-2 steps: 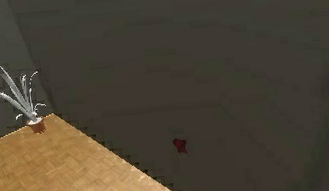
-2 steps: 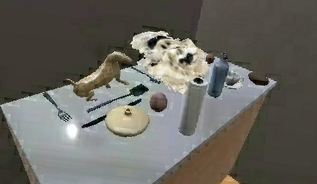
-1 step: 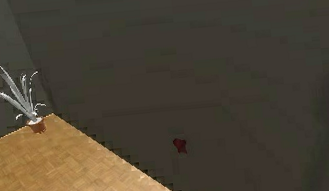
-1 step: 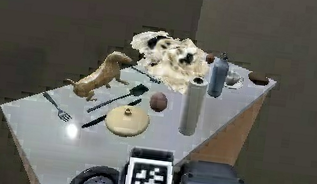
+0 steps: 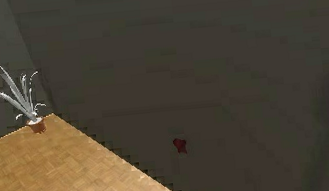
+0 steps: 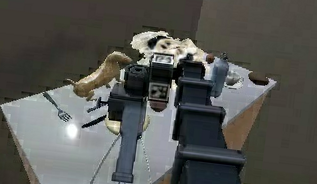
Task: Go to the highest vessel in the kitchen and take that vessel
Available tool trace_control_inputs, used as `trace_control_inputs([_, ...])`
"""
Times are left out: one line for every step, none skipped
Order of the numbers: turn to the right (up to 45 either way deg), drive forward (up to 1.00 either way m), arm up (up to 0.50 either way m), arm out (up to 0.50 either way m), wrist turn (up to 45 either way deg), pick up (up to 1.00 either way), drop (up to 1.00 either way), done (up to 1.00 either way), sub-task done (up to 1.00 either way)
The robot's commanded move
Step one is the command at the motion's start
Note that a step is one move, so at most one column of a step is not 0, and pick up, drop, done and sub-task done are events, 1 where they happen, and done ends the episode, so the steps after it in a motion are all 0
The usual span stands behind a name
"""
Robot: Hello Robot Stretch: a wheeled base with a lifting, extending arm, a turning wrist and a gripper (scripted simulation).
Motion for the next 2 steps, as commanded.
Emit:
trace_control_inputs([0.0,0.0,0.0,0.0,45.0,0.0,0.0,0.0,0.0])
trace_control_inputs([0.0,0.0,0.0,0.0,45.0,0.0,0.0,0.0,0.0])
